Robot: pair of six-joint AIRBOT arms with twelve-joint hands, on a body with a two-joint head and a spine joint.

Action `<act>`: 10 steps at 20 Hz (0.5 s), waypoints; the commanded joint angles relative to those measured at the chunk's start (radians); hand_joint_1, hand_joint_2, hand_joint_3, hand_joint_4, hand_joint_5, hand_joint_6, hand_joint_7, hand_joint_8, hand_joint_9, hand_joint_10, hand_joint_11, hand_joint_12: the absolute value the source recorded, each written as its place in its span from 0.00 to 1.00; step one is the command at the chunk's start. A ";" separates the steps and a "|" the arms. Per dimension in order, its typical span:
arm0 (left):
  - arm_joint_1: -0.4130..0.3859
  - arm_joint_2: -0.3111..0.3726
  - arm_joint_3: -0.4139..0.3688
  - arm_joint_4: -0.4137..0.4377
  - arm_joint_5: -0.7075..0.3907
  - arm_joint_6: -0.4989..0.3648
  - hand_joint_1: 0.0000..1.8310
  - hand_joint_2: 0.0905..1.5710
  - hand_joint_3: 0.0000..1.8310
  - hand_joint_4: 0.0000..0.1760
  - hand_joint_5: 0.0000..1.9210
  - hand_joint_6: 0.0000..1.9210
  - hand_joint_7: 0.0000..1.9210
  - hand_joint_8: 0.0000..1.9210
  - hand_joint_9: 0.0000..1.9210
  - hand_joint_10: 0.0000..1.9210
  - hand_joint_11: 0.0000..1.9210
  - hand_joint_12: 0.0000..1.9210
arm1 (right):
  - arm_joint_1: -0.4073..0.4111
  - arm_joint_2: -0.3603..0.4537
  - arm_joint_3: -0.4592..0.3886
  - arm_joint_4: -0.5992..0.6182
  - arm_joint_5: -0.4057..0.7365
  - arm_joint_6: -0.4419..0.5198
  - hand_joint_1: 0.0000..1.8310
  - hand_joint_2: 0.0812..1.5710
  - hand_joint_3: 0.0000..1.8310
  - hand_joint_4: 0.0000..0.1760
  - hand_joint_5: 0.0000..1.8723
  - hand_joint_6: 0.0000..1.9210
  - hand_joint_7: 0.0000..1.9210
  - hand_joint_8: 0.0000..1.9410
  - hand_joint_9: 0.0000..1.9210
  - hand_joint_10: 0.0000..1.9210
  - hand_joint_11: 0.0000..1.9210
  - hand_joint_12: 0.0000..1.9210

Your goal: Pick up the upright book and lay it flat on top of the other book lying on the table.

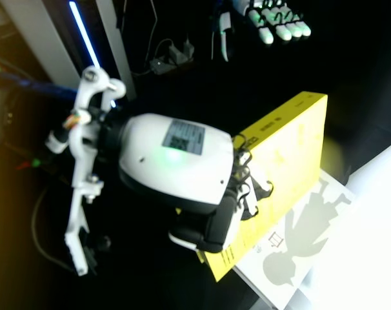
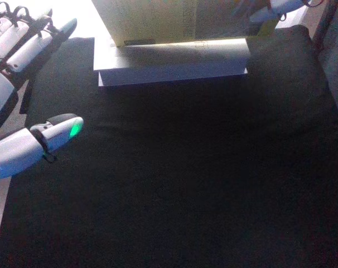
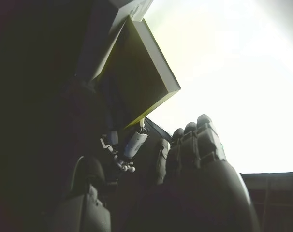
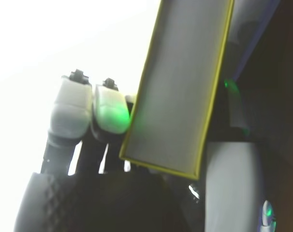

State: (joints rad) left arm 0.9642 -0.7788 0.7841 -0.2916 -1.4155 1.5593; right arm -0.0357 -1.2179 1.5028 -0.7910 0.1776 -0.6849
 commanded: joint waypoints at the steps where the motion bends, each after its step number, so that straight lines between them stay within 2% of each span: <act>1: -0.007 0.003 0.004 0.012 -0.128 -0.001 0.14 0.77 0.00 0.67 0.00 0.00 0.00 0.00 0.00 0.00 0.00 0.00 | 0.017 0.005 0.009 -0.003 0.052 -0.015 0.58 0.88 0.00 0.00 0.35 0.82 0.69 1.00 0.74 1.00 0.76 1.00; 2: -0.007 0.003 0.005 0.012 -0.129 -0.002 0.15 0.77 0.00 0.68 0.00 0.00 0.01 0.00 0.00 0.00 0.00 0.00 | 0.017 0.005 0.009 -0.003 0.052 -0.015 0.57 0.89 0.00 0.00 0.34 0.85 0.69 1.00 0.74 1.00 0.76 1.00; 4: -0.007 0.003 0.005 0.011 -0.133 -0.005 0.16 0.77 0.00 0.65 0.01 0.00 0.01 0.00 0.00 0.00 0.00 0.00 | 0.017 0.006 0.011 -0.003 0.051 -0.015 0.54 0.93 0.00 0.00 0.29 0.91 0.70 1.00 0.75 1.00 0.78 1.00; 5: -0.007 0.003 0.005 0.011 -0.133 -0.006 0.17 0.78 0.00 0.57 0.00 0.00 0.00 0.00 0.00 0.00 0.00 0.00 | 0.010 0.005 0.009 -0.003 0.051 -0.015 0.57 0.88 0.00 0.00 0.36 0.82 0.70 1.00 0.75 1.00 0.78 1.00; 6: -0.007 0.003 0.004 0.011 -0.133 -0.007 0.17 0.78 0.00 0.58 0.00 0.00 0.00 0.00 0.00 0.00 0.00 0.00 | -0.001 0.005 0.004 -0.002 0.052 -0.015 0.59 0.84 0.00 0.00 0.40 0.76 0.69 1.00 0.73 1.00 0.76 1.00; 7: -0.007 0.003 0.004 0.010 -0.133 -0.008 0.16 0.77 0.00 0.65 0.00 0.00 0.00 0.00 0.00 0.00 0.00 0.00 | -0.023 0.002 -0.001 -0.002 0.052 -0.015 0.57 0.89 0.00 0.00 0.34 0.84 0.69 1.00 0.74 1.00 0.76 1.00; 9: -0.007 0.002 0.004 0.007 -0.133 -0.008 0.16 0.77 0.00 0.67 0.00 0.00 0.00 0.00 0.00 0.00 0.00 0.00 | -0.060 -0.009 0.000 -0.003 0.052 -0.015 0.51 0.96 0.00 0.00 0.26 0.96 0.70 1.00 0.77 1.00 0.78 1.00; 10: -0.007 0.002 0.004 0.007 -0.134 -0.008 0.16 0.77 0.00 0.63 0.00 0.00 0.00 0.00 0.00 0.00 0.00 0.00 | -0.076 -0.012 -0.001 -0.002 0.054 -0.015 0.51 0.97 0.00 0.00 0.25 0.97 0.70 1.00 0.78 1.00 0.80 1.00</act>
State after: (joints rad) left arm 0.9638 -0.7784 0.7841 -0.2974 -1.4185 1.5520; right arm -0.1089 -1.2282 1.5040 -0.7784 0.2211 -0.6865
